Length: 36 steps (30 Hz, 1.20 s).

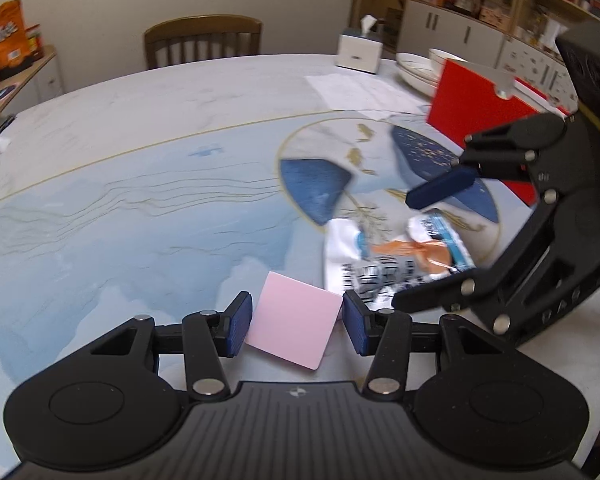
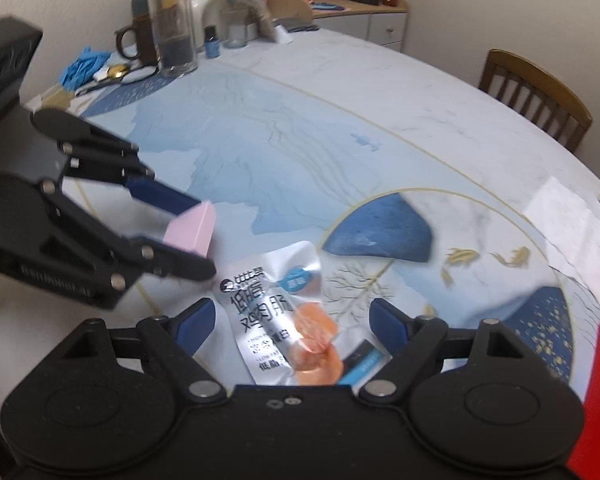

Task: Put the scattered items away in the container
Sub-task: 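Grasp the pink sticky pad with the left tool while the right tool grasps the silver snack packet, then carry the sticky pad and snack packet over the red box with both tools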

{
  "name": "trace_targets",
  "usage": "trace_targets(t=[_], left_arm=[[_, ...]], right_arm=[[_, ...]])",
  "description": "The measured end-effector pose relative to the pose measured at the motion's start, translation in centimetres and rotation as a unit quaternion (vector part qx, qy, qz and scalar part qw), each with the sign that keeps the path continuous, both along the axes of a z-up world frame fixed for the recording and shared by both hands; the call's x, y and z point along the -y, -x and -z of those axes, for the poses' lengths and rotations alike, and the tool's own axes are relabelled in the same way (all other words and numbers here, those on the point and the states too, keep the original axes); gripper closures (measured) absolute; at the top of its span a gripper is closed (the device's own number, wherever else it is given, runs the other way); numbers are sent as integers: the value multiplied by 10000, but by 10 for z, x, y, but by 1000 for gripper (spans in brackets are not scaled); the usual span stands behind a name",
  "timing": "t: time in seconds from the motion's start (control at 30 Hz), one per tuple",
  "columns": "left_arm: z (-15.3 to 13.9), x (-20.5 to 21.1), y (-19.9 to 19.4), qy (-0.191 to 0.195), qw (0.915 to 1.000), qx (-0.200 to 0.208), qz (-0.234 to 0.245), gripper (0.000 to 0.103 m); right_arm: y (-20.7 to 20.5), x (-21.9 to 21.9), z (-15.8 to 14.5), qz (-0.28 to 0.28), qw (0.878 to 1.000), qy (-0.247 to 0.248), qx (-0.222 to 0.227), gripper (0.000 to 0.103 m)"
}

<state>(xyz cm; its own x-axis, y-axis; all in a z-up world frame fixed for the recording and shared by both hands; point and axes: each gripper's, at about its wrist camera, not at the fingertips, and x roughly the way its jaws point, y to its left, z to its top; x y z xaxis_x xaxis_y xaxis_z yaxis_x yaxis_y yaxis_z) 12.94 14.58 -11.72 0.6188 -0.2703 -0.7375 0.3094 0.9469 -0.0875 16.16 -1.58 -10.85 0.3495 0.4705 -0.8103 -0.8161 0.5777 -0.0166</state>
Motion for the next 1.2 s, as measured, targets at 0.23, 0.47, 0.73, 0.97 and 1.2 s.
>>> trace_targets(t=[0.23, 0.47, 0.73, 0.97, 1.2], left_arm=[[-2, -10, 1, -76, 9998, 52, -165, 55], [-4, -12, -1, -79, 9997, 45, -240, 55], [-5, -7, -2, -197, 9995, 50, -244, 55], [-11, 8, -6, -190, 9997, 93, -145, 55], [-23, 36, -9, -160, 9997, 151, 73, 55]], right_arm=[[-1, -18, 12, -153, 9999, 64, 15, 20], [-7, -21, 14, -6, 9999, -62, -106, 35], [-8, -16, 10, 212, 9998, 67, -20, 40], [-7, 7, -5, 554, 9985, -41, 12, 40], [-4, 44, -22, 976, 9951, -175, -10, 46]])
